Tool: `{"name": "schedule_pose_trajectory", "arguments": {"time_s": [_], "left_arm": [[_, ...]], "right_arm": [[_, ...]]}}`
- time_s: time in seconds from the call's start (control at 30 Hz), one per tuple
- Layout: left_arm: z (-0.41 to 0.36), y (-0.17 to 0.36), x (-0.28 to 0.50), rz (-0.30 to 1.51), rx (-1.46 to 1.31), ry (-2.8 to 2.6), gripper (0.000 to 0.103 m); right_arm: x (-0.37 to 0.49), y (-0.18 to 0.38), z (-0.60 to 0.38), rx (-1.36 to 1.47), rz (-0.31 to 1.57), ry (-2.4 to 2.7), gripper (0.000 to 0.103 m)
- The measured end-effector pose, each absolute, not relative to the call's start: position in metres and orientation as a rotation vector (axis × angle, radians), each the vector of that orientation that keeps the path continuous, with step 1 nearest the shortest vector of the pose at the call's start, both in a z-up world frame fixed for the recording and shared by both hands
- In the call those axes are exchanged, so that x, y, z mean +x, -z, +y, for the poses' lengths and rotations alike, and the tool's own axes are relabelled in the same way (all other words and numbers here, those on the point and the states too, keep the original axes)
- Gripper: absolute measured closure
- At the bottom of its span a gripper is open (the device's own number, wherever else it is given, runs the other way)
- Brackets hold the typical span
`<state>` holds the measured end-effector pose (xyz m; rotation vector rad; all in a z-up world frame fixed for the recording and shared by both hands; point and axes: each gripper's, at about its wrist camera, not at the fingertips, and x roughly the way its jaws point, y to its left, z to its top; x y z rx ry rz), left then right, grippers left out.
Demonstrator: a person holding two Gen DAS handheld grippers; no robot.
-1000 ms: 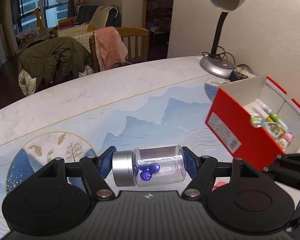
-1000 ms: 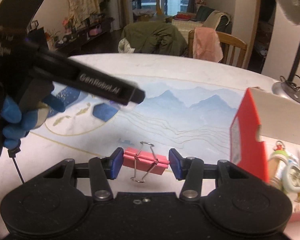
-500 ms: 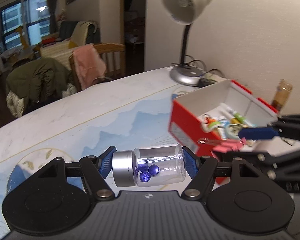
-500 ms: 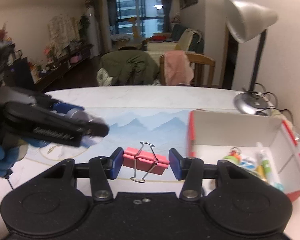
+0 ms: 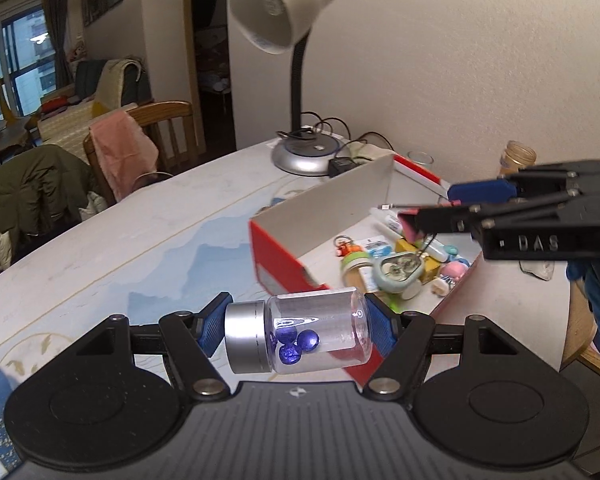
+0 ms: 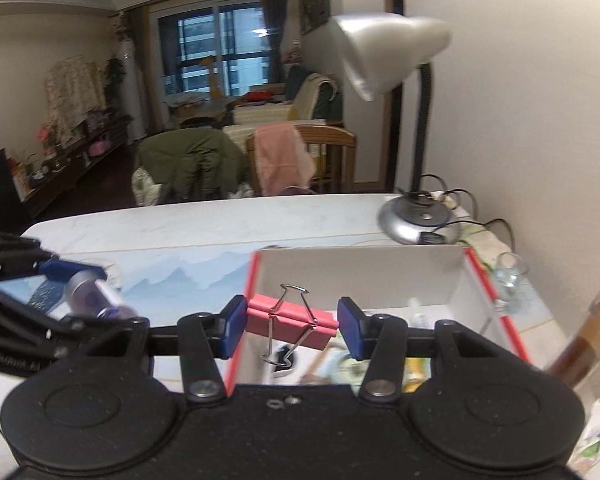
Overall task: Organize rigid objects
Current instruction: 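Carry the marble jar and pink binder clip over the red shoebox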
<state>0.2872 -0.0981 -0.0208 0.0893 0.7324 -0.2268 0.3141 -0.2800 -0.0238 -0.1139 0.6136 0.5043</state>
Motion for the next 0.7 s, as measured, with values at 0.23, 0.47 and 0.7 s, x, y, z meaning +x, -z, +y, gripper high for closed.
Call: {"name": "schedule_pose_trajectory", "arguments": {"time_s": [0.23,0.47,0.7], "left_arm": [[-0.134,0.036,0.313,0.767,0.112,0.243,0.033],[-0.164,0.052,0.346,0.798,0.149,0.238,0.033],[-0.18,0.066,0.388,0.829,0.142,0.201,0.033]], "right_arm": [[0.339,0.034,-0.314,-0.109,0.63,-0.45,0.054],[0.354,0.05,-0.341,-0.102,0.668,-0.435,0.054],[0.358,0.07,-0.353,-0.133,0.721,-0.469,0.055]]}}
